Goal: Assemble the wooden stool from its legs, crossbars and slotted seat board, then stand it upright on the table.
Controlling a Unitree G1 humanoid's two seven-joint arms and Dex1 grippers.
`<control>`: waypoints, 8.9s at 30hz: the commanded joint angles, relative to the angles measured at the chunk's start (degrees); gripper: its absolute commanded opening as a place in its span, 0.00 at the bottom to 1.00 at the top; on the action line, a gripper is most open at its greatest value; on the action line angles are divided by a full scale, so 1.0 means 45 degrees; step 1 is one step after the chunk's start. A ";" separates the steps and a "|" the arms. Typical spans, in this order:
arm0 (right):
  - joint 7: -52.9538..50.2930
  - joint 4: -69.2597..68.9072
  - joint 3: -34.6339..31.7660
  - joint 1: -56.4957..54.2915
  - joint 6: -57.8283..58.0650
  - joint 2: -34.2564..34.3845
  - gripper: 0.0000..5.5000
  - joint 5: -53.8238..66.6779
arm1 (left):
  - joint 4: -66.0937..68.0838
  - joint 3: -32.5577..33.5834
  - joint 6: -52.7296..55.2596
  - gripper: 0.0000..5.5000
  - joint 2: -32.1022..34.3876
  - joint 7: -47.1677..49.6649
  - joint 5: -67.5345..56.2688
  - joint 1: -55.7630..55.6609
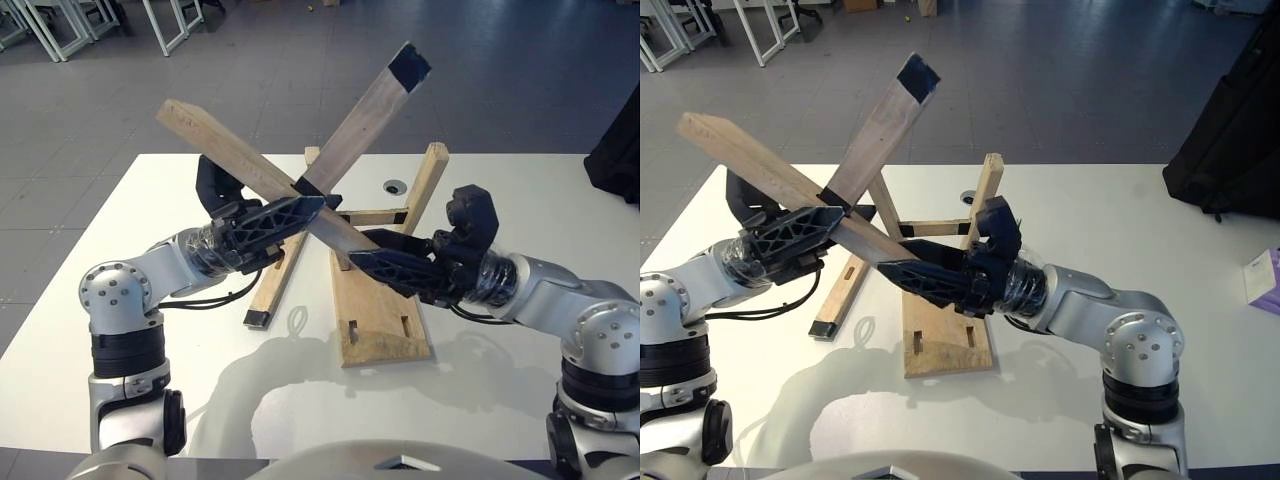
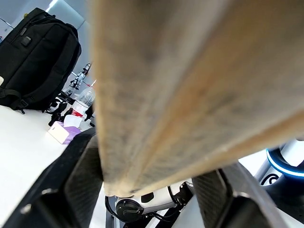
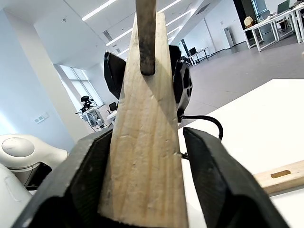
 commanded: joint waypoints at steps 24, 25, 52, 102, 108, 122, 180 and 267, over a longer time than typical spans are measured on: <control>0.4572 0.0642 0.2728 0.5800 -0.2947 -0.4460 0.73 -1.0237 | -0.0337 -0.3725 -1.2929 0.37 0.0347 -0.7398 1.4174 0.4598; 0.4617 0.0651 0.2741 0.5820 -0.2962 -0.4425 0.73 -1.0357 | -0.0310 -0.3833 -1.2937 0.37 0.0347 -0.7399 1.4265 0.4788; 0.4038 0.0465 0.2690 0.5778 -0.2697 -0.3173 0.73 -1.1079 | 0.2158 -0.7847 -1.2803 0.37 0.2570 -0.6639 1.9622 0.3736; 0.0133 0.0052 0.2015 0.5953 -0.1080 -0.0670 0.73 -1.1277 | -0.2100 -0.2645 -0.4638 0.80 -0.1737 0.4735 1.9624 0.4096; 0.0073 0.0015 0.1830 0.5444 -0.0649 -0.0647 0.73 -1.1193 | -0.1217 -0.3028 -0.3318 0.80 -0.1504 0.4854 1.9860 0.4796; -0.2185 0.2051 -0.0811 0.3376 -0.1447 -0.0204 0.73 -1.2678 | 0.0357 -0.2995 -0.5109 0.43 -0.1923 0.4316 1.9412 0.5690; 0.0123 0.7663 -0.3430 -0.7025 0.0482 -0.2047 0.37 -0.0978 | 0.1264 0.0227 -0.2444 0.77 0.0473 -0.3190 0.6981 -0.1800; 0.5844 0.7401 0.2035 0.0141 -0.9979 -0.0299 0.37 -1.5656 | -0.5359 -0.1915 -0.2486 0.49 -0.1968 0.6420 0.8310 0.0405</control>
